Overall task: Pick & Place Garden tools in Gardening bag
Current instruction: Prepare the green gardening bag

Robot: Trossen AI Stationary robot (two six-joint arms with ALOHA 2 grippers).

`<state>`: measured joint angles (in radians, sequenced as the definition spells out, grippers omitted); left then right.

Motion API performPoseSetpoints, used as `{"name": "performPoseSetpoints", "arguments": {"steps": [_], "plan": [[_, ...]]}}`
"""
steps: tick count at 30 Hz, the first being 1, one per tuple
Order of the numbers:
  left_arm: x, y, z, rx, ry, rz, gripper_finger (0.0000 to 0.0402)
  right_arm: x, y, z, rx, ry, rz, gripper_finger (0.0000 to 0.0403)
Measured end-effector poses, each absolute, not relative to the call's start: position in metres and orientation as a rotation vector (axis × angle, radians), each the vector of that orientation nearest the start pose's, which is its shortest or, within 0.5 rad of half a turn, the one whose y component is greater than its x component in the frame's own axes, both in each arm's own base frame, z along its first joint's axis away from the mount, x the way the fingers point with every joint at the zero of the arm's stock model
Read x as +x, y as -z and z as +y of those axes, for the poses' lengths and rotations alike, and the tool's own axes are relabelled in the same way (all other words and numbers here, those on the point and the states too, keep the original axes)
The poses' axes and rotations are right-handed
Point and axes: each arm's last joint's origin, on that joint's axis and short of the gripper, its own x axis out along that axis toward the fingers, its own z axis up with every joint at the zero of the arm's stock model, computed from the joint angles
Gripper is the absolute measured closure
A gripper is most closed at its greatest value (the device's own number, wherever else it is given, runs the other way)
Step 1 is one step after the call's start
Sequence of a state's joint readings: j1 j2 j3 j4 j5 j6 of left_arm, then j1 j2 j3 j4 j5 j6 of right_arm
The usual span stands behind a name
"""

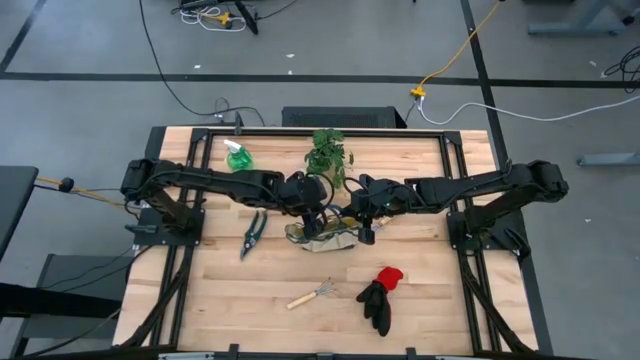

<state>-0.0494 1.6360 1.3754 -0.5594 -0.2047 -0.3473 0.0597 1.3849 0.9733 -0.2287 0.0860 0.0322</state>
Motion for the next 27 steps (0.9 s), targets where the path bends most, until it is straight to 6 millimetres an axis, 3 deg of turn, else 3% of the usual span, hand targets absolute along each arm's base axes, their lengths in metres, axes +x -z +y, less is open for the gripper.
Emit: {"name": "performPoseSetpoints", "arguments": {"steps": [12,27], "plan": [[0.3546,-0.2915,-0.0117,-0.222,-0.285,0.78,0.0325,0.2964,-0.2618,0.0152,-0.022,0.035,0.644,0.0397],[0.3544,-0.2914,-0.0125,-0.231,-0.259,0.787,0.0321,0.296,-0.2614,0.0132,-0.022,0.043,0.651,0.0398]]}}
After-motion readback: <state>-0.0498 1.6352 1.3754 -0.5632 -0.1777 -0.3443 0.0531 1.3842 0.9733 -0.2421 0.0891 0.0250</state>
